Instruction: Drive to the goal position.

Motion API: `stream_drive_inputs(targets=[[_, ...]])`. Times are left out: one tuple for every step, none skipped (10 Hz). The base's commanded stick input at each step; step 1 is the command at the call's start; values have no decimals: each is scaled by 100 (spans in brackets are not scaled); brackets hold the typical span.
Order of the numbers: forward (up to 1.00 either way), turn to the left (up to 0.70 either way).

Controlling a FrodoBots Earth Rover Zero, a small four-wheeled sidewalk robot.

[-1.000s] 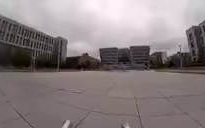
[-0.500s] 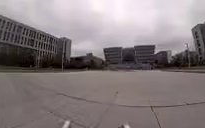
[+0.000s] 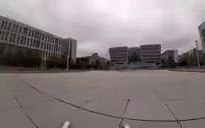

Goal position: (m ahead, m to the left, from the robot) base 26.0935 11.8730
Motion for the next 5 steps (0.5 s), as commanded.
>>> stream_drive_inputs(targets=[[100,0],[100,0],[100,0],[100,0],[100,0]])
